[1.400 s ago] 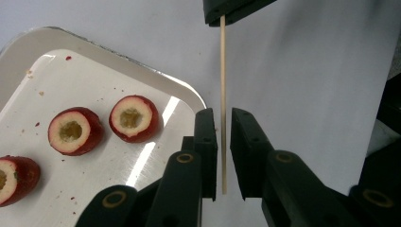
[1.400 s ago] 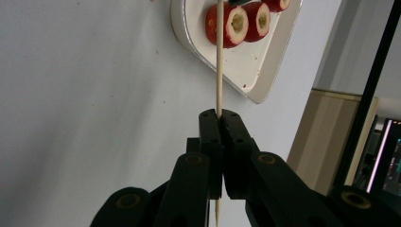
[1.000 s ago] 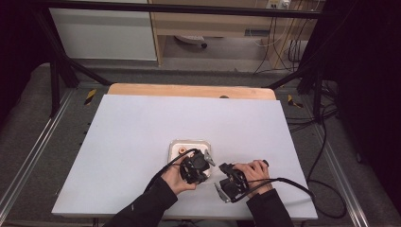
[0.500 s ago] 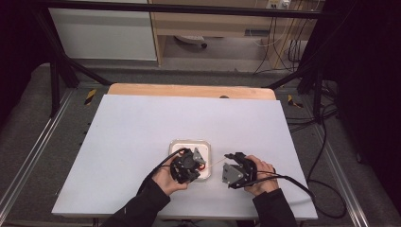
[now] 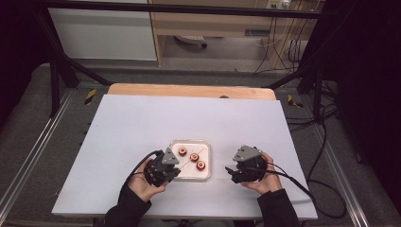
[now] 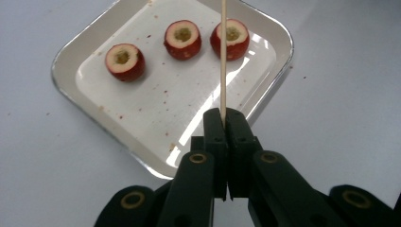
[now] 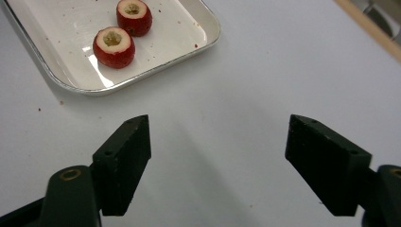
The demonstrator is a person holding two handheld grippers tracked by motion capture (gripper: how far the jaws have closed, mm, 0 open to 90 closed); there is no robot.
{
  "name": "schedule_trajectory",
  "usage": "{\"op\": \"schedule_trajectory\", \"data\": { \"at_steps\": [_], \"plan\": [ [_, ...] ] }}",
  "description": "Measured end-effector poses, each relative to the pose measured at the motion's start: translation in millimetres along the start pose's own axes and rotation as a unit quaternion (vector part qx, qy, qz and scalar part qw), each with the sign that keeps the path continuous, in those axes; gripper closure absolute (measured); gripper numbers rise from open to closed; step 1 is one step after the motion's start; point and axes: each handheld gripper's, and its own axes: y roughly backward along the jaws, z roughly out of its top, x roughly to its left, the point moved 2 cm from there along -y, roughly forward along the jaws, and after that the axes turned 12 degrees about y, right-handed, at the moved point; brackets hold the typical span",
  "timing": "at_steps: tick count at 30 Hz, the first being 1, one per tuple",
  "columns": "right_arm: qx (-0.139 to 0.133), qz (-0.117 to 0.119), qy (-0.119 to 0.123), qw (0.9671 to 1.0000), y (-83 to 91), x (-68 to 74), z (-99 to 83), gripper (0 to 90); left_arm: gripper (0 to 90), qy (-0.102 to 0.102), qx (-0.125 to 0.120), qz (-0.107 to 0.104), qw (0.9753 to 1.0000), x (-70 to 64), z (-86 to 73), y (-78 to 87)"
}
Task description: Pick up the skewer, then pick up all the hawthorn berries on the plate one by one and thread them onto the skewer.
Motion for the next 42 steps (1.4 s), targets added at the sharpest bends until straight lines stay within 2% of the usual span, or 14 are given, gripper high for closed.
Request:
{"op": "schedule_trajectory", "data": {
  "at_steps": [1, 3, 4, 5, 6, 7, 13, 26, 31, 33, 35, 37, 39, 42],
  "plan": [
    [0.004, 0.005, -0.014, 0.9999, -0.9, -1.0, -0.2, 20.2, 88.4, 0.01, -0.013, 0.003, 0.9999, 3.9, -5.3, 2.4],
    [0.009, 0.017, -0.038, 0.9991, -2.7, -2.5, 0.6, 16.4, 88.4, 0.014, -0.019, 0.005, 0.9997, 5.9, -7.8, 3.4],
    [0.009, 0.017, -0.038, 0.9991, -2.7, -2.5, 0.6, 16.4, 88.4, 0.017, -0.024, 0.005, 0.9996, 7.9, -10.3, 4.6],
    [0.009, 0.024, -0.062, 0.9978, -4.2, -3.8, 2.8, 13.5, 88.4, 0.022, -0.029, 0.004, 0.9993, 9.6, -12.7, 5.7],
    [0.009, 0.024, -0.062, 0.9978, -4.2, -3.8, 2.8, 13.5, 88.4, 0.026, -0.033, 0.003, 0.9991, 11.1, -14.8, 6.5],
    [0.008, 0.033, -0.081, 0.9961, -5.4, -4.6, 5.4, 10.3, 88.4, 0.029, -0.038, 0.003, 0.9989, 12.4, -16.8, 7.6],
    [0.02, 0.065, -0.106, 0.9921, -11.1, -3.4, 19.1, 4.7, 88.4, 0.046, -0.06, -0.002, 0.9971, 20.4, -25.0, 13.7],
    [0.011, 0.096, -0.13, 0.9869, -23.9, -1.0, 53.8, 1.5, 88.4, 0.056, -0.083, 0.001, 0.995, 30.4, -36.7, 20.1],
    [0.023, 0.106, -0.134, 0.985, -31.0, 3.7, 62.2, 0.9, 88.3, 0.057, -0.086, 0.002, 0.9947, 32.6, -39.4, 20.0],
    [0.028, 0.113, -0.14, 0.9833, -34.3, 5.1, 65.6, 2.2, 88.4, 0.057, -0.086, 0.0, 0.9947, 32.5, -39.7, 20.1],
    [0.032, 0.116, -0.137, 0.9832, -37.4, 5.8, 68.9, 4.7, 88.3, 0.054, -0.086, -0.001, 0.9949, 32.0, -40.0, 19.8],
    [0.034, 0.129, -0.142, 0.9809, -42.4, 7.8, 73.9, 8.0, 88.3, 0.052, -0.083, -0.001, 0.9952, 31.6, -40.3, 18.9],
    [0.043, 0.126, -0.136, 0.9818, -45.4, 9.2, 77.2, 9.9, 88.3, 0.053, -0.082, -0.003, 0.9952, 31.6, -40.5, 18.3],
    [0.053, 0.139, -0.135, 0.9796, -50.5, 11.7, 82.4, 15.0, 88.3, 0.052, -0.081, -0.001, 0.9953, 31.6, -40.4, 17.8]
  ]
}}
